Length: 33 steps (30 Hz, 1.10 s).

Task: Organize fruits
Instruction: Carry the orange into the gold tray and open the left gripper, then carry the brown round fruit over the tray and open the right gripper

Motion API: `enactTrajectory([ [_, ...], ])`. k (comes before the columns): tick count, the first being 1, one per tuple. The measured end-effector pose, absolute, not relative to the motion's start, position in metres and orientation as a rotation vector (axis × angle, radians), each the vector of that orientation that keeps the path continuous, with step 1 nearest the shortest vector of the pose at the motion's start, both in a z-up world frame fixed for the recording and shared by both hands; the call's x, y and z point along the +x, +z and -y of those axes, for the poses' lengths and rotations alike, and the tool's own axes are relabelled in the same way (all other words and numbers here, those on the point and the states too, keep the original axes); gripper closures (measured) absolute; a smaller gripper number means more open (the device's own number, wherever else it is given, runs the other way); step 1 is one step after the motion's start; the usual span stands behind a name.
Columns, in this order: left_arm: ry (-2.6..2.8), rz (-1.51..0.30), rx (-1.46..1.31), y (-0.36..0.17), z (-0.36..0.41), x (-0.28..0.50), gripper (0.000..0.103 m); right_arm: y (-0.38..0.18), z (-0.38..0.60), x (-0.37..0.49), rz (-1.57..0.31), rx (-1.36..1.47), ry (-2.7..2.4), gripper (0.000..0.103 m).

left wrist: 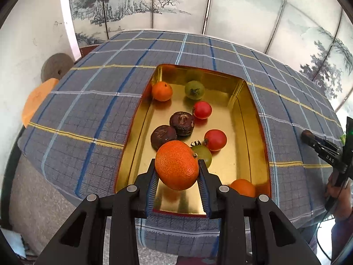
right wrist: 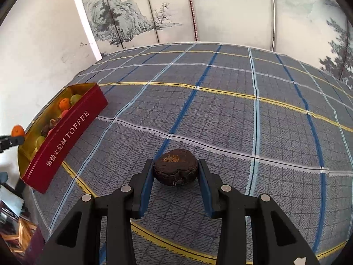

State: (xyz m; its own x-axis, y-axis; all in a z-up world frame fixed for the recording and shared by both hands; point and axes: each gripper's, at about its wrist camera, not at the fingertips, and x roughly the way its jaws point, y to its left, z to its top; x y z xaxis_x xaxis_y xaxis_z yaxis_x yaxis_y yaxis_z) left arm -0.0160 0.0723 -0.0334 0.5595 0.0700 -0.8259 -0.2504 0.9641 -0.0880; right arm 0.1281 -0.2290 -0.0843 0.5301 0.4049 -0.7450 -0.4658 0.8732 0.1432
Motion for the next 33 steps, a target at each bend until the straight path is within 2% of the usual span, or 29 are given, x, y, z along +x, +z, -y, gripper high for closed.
enactTrajectory([
  [17,0.205,-0.955,-0.152,-0.044,-0.066,-0.016,0.067,-0.088,0.224,0.130,-0.890,-0.091,0.500,0.067],
  [20,0.205,-0.958,-0.159,-0.046,-0.067,-0.017,0.064,-0.088,0.224,0.130,-0.890,-0.092,0.500,0.067],
  [23,0.210,-0.941,-0.147,-0.043,-0.067,-0.018,0.051,-0.088,0.224,0.130,-0.890,-0.092,0.500,0.067],
  [25,0.219,-0.913,-0.131,-0.039,-0.065,-0.021,0.037,-0.088,0.223,0.131,-0.890,-0.092,0.500,0.067],
  [33,0.259,-0.870,-0.074,-0.028,-0.058,-0.025,0.031,-0.088,0.223,0.130,-0.889,-0.094,0.500,0.067],
])
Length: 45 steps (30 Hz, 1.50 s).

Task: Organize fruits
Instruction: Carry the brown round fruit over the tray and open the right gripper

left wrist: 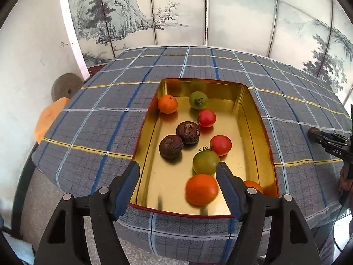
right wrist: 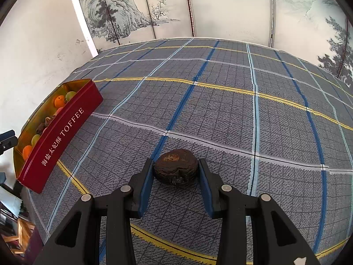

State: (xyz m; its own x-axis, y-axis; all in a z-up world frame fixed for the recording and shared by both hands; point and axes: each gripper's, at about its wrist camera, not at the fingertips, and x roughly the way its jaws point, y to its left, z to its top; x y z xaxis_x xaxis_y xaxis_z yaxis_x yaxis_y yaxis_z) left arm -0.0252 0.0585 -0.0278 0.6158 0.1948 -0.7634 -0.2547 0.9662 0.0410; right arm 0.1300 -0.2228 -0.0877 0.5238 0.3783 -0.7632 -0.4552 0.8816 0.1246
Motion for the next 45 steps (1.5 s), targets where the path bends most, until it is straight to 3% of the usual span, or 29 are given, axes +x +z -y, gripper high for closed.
enactTrajectory([
  [11,0.311,-0.840,-0.032,-0.022,-0.055,-0.032,0.028,-0.081,0.215,0.118,-0.861,-0.111,0.518,0.067],
  [28,0.363,-0.766,0.001,-0.006,-0.058,-0.049,0.013,-0.004,0.105,0.064,-0.711,-0.163,0.828,0.067],
  [45,0.406,-0.712,0.018,-0.001,-0.069,-0.064,0.009,-0.028,0.015,0.064,-0.775,-0.217,0.940,0.066],
])
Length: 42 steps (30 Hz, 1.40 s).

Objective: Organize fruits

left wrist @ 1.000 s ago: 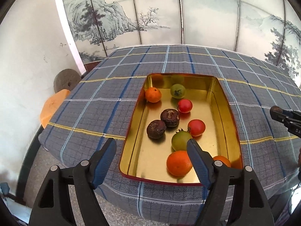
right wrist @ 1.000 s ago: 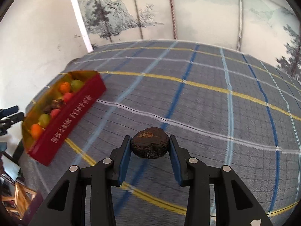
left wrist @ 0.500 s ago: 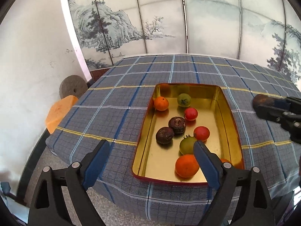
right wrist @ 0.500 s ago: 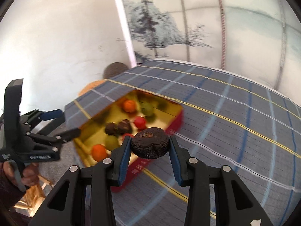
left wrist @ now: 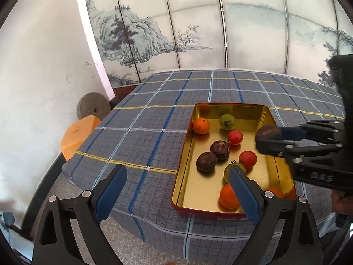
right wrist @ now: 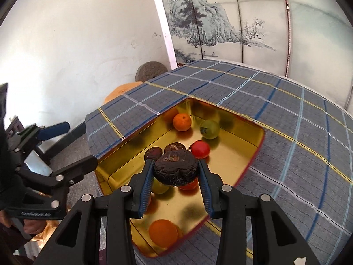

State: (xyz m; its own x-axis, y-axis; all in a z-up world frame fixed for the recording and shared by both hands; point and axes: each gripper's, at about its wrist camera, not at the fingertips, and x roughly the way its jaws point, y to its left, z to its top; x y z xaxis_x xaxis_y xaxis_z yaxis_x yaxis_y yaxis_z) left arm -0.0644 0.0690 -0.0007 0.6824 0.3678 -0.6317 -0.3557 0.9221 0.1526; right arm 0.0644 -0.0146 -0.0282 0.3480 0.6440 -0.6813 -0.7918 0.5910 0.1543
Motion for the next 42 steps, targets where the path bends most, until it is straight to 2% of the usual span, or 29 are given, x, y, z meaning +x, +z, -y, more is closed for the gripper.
enactTrajectory([
  [11,0.386,-0.614,-0.002,0.017,-0.071,-0.081,0.003,-0.041,-0.008,0.081,-0.802,-0.207,0.938,0.065],
  [15,0.375,-0.603,-0.012,0.025,-0.070,-0.084,0.003,-0.032,-0.009,0.080,-0.771,-0.192,0.942,0.053],
  [21,0.372,-0.576,-0.026,0.042,-0.066,-0.093,0.003,-0.002,0.011,0.061,-0.672,-0.167,0.931,0.041],
  [24,0.367,-0.588,-0.042,0.050,-0.064,-0.095,0.003,0.015,0.026,0.044,-0.606,-0.168,0.915,0.039],
  [28,0.402,-0.546,-0.033,0.066,-0.059,-0.105,0.003,0.037,0.049,0.021,-0.522,-0.154,0.893,0.030],
  [42,0.395,-0.413,0.005,0.122,-0.023,-0.139,0.000,0.076,0.105,-0.016,-0.400,-0.129,0.839,0.025],
])
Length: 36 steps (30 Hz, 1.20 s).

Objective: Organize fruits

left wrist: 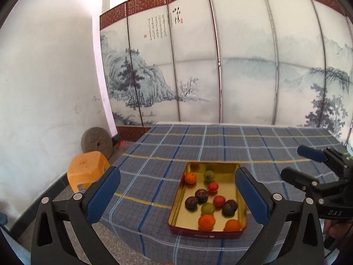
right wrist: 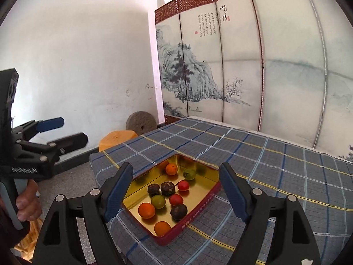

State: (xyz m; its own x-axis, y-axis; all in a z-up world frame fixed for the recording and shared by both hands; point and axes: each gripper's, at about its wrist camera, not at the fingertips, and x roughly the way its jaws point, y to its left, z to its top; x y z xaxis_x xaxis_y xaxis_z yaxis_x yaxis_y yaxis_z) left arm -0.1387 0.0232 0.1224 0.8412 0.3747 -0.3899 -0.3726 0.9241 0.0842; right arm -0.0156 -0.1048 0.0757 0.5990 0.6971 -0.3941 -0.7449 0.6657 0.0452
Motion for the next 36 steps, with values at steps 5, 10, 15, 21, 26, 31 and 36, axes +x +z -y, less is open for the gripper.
enactTrajectory([
  [5,0.331,-0.414,-0.037,0.137,-0.016,-0.143,0.000,0.084,0.122,-0.021,-0.378,-0.117,0.818,0.025],
  [10,0.315,-0.437,-0.048,0.140,-0.011,-0.141,0.000,0.091,0.136,-0.028,-0.355,-0.106,0.798,0.022],
  [15,0.319,-0.448,-0.046,0.137,-0.007,-0.141,0.000,0.091,0.147,-0.029,-0.349,-0.108,0.778,0.022],
  [21,0.309,-0.486,-0.037,0.127,-0.004,-0.132,0.000,0.079,0.157,-0.017,-0.391,-0.100,0.758,0.021],
  [26,0.296,-0.550,-0.031,0.108,-0.005,-0.111,0.000,0.047,0.172,0.019,-0.494,-0.127,0.686,0.016],
  [31,0.328,-0.616,-0.043,0.090,-0.009,-0.088,0.000,-0.008,0.208,0.089,-0.703,-0.184,0.535,0.014],
  [36,0.333,-0.675,-0.053,0.082,-0.009,-0.068,0.000,-0.059,0.262,0.162,-0.891,-0.184,0.375,0.014],
])
